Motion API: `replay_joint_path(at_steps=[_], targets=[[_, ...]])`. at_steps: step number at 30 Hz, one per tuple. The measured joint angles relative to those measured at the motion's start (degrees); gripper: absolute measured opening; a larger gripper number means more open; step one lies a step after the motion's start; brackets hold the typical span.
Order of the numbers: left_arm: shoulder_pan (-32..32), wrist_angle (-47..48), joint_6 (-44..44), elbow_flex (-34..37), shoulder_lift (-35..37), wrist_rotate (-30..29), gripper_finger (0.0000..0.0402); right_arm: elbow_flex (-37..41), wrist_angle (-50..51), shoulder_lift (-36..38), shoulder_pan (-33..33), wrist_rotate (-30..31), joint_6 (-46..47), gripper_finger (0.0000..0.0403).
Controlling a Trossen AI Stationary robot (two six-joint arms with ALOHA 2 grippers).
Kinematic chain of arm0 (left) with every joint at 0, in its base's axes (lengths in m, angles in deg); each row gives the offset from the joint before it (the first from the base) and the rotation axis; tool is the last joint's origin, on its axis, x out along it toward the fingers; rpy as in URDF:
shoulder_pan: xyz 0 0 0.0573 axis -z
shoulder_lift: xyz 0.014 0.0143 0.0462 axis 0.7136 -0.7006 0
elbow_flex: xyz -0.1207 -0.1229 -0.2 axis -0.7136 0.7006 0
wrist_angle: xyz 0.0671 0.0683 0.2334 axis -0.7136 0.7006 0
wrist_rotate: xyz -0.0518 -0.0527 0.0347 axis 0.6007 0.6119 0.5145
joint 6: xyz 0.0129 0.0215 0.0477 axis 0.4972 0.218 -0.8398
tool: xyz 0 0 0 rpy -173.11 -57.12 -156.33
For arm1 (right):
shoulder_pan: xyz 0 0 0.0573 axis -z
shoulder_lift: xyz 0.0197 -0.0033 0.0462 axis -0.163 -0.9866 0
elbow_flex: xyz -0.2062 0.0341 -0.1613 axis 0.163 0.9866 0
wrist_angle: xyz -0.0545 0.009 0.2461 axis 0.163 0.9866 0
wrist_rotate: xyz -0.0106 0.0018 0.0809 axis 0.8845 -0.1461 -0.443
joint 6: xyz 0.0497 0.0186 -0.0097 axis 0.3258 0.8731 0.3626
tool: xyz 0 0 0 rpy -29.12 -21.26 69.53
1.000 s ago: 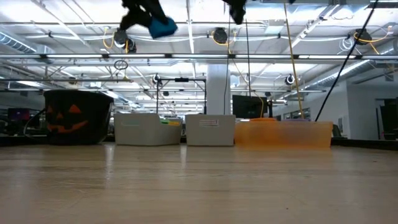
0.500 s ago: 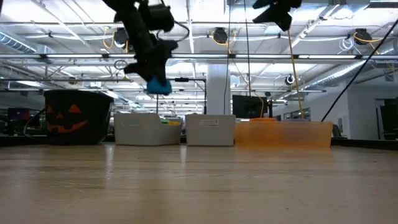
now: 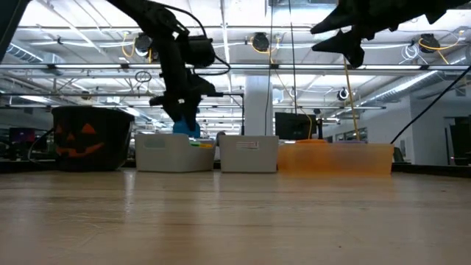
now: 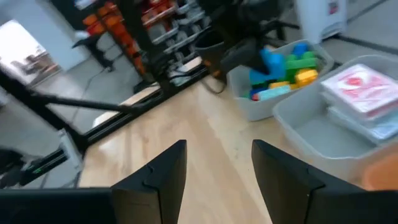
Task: Pick & Place Toys
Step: Put the blue game piece into the left gray bin
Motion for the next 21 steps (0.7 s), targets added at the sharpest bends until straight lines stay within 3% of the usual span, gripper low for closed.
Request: replay_joint_path(at_steps=[11,21], targets=[[-0.2,-1.6,2.0,0.0,-5.0,1.7,0.0134,0.1,-0.2,0.4,0.1,5.3,-1.9,0.0171],[-0.1,-4.4,5.0,0.0,-5.1,1.7,0.0136,0.1,0.0,0.3,0.1,5.5,-2.1,0.0171]])
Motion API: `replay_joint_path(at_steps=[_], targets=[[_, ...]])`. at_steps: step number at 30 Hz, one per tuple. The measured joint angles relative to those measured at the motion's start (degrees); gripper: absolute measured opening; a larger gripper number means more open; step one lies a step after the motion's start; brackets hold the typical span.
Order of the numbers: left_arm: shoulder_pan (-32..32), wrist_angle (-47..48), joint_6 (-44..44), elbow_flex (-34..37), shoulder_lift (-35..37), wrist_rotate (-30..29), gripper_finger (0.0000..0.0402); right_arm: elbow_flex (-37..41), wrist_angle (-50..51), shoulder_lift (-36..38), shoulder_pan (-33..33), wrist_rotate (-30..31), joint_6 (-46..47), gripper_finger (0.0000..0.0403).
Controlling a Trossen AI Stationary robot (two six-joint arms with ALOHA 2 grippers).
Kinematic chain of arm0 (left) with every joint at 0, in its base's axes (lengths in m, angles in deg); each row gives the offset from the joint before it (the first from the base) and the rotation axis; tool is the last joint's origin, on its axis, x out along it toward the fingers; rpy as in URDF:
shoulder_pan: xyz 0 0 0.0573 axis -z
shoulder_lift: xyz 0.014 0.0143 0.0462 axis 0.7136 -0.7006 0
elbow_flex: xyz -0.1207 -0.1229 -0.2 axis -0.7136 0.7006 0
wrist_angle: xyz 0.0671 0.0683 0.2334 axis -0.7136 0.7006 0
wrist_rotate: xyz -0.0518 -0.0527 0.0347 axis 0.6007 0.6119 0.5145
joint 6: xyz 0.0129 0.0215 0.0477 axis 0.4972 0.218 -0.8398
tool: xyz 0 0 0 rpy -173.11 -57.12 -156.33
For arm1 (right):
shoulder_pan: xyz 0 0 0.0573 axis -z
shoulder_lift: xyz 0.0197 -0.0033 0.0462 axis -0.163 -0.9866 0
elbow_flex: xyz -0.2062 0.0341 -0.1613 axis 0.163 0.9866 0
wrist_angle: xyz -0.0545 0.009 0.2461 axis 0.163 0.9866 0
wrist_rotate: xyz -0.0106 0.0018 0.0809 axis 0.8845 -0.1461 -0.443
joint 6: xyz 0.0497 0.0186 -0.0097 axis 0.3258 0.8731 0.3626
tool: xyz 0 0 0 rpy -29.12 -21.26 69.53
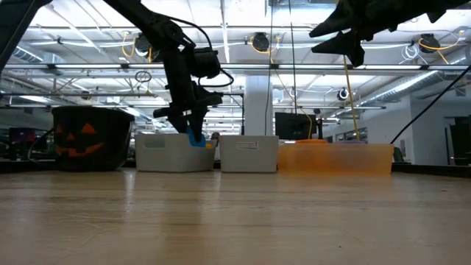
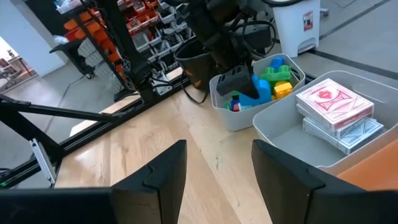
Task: Pick & Place Toys
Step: Put the blue game piece into the left gray bin, then return to Home Position
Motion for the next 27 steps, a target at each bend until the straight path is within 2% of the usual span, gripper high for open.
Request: replay_joint_path(at_steps=[5,14,27], targets=[[0.1,0.4,0.1,0.0,0.0,-0.2,0.0158,0.0,0.0,0.0,0.0,0.0,0.2,0.0171],[0.3,1.5,1.2,0.0,0.0,-1.2,0.0150,0.0,0.0,0.0,0.0,0.0,0.4,0.0171],[0.5,1.5,0.3,0.0,0.1,-1.5,0.0237,0.0,0.0,0.0,0.0,-0.2,0.5,0.0171]])
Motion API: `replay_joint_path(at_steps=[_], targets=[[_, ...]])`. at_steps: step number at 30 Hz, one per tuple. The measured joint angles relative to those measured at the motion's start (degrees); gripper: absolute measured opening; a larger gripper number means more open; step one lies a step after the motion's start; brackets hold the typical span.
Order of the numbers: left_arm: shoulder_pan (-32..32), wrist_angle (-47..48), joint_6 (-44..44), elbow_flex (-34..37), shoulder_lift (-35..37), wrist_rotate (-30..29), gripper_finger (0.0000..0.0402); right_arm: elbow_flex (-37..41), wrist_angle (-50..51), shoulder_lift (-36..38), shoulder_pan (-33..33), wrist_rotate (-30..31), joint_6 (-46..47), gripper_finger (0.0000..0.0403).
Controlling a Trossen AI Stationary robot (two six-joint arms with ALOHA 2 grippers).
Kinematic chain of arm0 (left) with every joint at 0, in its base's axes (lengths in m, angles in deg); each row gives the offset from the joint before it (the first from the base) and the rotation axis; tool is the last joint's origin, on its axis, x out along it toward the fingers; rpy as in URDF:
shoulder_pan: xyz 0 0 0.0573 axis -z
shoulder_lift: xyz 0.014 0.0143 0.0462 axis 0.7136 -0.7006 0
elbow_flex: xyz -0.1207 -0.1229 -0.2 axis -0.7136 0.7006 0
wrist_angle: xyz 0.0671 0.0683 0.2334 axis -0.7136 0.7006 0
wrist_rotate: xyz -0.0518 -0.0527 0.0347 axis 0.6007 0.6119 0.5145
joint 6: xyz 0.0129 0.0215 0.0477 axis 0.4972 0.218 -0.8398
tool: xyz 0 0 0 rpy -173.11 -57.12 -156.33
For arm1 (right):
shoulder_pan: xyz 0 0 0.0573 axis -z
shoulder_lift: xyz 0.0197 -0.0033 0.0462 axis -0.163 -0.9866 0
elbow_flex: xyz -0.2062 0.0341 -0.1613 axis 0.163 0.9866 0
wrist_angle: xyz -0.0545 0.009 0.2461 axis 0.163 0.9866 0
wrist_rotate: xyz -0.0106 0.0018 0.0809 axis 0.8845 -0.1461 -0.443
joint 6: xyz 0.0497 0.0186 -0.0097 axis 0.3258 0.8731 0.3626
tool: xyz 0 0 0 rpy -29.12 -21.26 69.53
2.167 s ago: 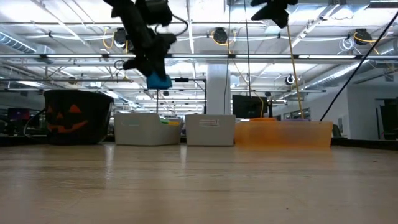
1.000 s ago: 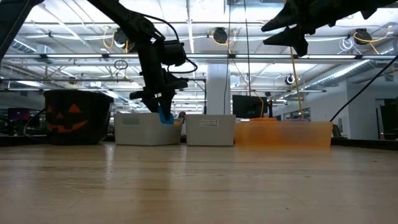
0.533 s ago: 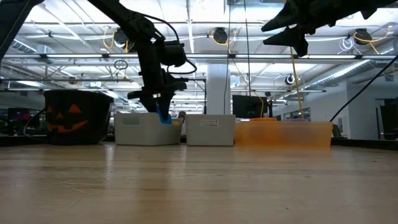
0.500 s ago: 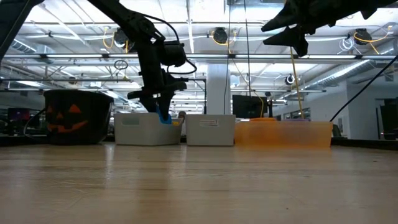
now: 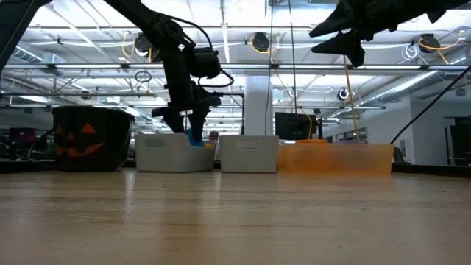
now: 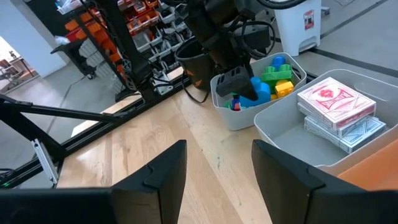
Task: Pick & Place Toys
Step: Return to Home Position
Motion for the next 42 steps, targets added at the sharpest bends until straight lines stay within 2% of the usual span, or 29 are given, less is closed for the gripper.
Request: replay_joint_path(at_steps=[6,10,12,17,20,24,28,31,34,38,42], targets=[[-1.0,0.2,-1.9,0.0,3.9,1.9,0.0254,0.0,0.0,0.0,0.0,0.0,-0.3,0.0171],[-1.7,0.0,-2.4,0.0,9.2,2.2,0.0249,0.0,-0.1,0.0,0.0,0.0,-1.1,0.0171],[-2.2,-0.2,-3.4,0.0,12.5,4.3,0.0241,0.0,-0.2,0.1,0.0,0.0,-1.7,0.0171],[-2.8,-4.0,-4.9,0.0,21.1,11.4,0.0196,0.0,-2.2,0.1,0.0,-0.1,-1.9,0.0171],[-2.1,-11.7,-5.5,0.0,26.4,15.3,0.0157,0.0,-3.6,0.7,0.0,-0.2,-2.8,0.0164],[-0.2,-22.6,-7.1,0.0,32.4,17.2,0.0108,0.0,-3.9,3.7,0.0,0.3,-4.5,0.0130],[1.9,-27.3,-9.9,0.4,36.9,16.6,0.0071,0.0,-3.9,8.9,0.0,1.8,-6.1,0.0080],[3.3,-31.0,-10.3,4.7,40.5,16.5,0.0052,0.0,-3.2,13.1,0.0,3.7,-8.1,0.0043],[5.5,-39.1,-8.9,13.0,44.9,16.5,0.0036,0.0,0.3,16.9,0.0,4.8,-9.0,0.0010],[9.4,-55.8,-4.9,26.1,50.5,15.2,0.0017,0.0,4.5,20.0,0.0,4.6,-7.5,0.0006],[13.1,-66.5,-2.8,37.0,55.8,9.8,0.0003,1.9,4.2,22.8,0.0,4.5,-8.9,0.0002]])
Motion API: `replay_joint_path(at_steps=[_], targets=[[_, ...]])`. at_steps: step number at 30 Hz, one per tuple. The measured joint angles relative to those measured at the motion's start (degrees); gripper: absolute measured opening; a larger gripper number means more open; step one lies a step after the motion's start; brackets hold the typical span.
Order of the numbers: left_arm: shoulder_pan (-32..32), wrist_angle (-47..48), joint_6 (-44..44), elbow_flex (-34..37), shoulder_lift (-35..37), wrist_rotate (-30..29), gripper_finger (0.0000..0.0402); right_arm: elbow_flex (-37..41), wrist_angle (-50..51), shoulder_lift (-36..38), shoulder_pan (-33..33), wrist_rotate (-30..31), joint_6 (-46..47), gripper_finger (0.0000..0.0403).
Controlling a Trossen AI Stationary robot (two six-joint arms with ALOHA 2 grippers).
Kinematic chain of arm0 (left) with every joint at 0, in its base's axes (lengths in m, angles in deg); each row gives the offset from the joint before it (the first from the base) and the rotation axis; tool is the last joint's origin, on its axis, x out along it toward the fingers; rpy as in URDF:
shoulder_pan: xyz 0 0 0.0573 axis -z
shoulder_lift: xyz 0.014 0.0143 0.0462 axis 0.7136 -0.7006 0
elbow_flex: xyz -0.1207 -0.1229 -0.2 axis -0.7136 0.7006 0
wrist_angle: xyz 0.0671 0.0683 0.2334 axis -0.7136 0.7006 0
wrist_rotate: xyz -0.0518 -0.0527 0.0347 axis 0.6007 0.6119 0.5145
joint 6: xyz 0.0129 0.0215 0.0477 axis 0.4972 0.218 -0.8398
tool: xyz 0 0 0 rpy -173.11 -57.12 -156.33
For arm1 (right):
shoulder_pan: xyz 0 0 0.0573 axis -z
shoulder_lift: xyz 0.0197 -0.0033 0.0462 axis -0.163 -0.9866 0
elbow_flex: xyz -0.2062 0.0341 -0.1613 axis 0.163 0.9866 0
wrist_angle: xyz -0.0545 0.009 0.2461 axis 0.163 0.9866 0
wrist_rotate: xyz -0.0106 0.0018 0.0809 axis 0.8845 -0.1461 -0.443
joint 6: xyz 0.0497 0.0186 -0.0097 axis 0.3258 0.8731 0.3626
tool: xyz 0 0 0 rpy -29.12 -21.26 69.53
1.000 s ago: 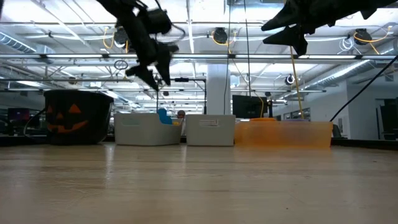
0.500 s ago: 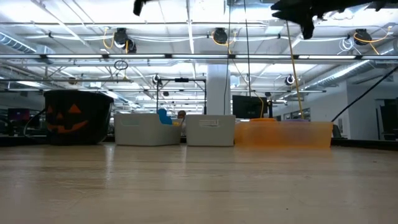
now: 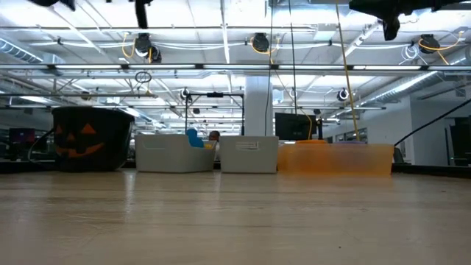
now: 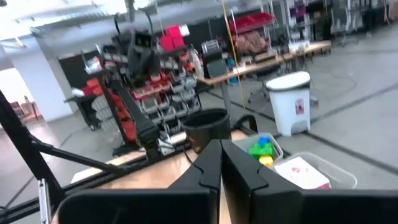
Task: Pick & Place Toys
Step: Return to Home Position
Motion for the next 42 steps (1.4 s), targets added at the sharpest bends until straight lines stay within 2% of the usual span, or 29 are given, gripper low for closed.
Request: replay_joint_path(at_steps=[2,6,11,17,21,25,28,33,36,39,42], targets=[[1.2,-1.3,0.6,3.6,2.9,-2.3,0.0008,2.8,-2.2,2.5,0.0,0.0,-0.4,0.0001],[2.2,0.7,0.9,7.9,9.3,-2.8,0.0019,9.8,-4.5,8.6,0.0,0.0,2.8,0.0001],[1.8,14.0,-1.1,8.5,18.5,-4.1,0.0017,14.8,-4.3,16.0,0.0,-0.1,5.8,0.0000],[1.3,25.9,-3.2,8.5,27.6,-10.1,0.0006,16.2,0.7,22.9,0.0,3.1,5.9,0.0000],[1.3,32.9,-3.9,8.5,32.8,-11.4,0.0019,17.6,0.8,23.0,0.0,3.2,7.0,0.0000],[1.2,39.1,-4.8,8.6,38.0,-13.3,0.0013,21.9,-3.4,22.8,0.0,3.4,8.8,0.0000],[1.2,40.2,-5.8,9.4,42.3,-15.0,0.0004,27.2,-12.4,22.8,0.0,4.5,10.5,0.0000],[1.2,40.5,-4.9,13.6,49.5,-15.9,0.0016,36.2,-27.0,22.7,0.0,7.8,14.5,0.0000],[1.3,42.1,-3.7,15.4,49.2,-14.7,0.0012,38.3,-31.3,22.9,0.0,7.6,17.0,0.0000],[1.3,38.6,-4.2,16.7,49.1,-12.0,0.0004,38.3,-28.6,21.7,0.0,7.5,17.8,0.0000],[1.3,40.0,-3.0,19.1,49.2,-11.0,0.0010,38.4,-29.2,21.3,0.0,7.6,16.0,0.0000]])
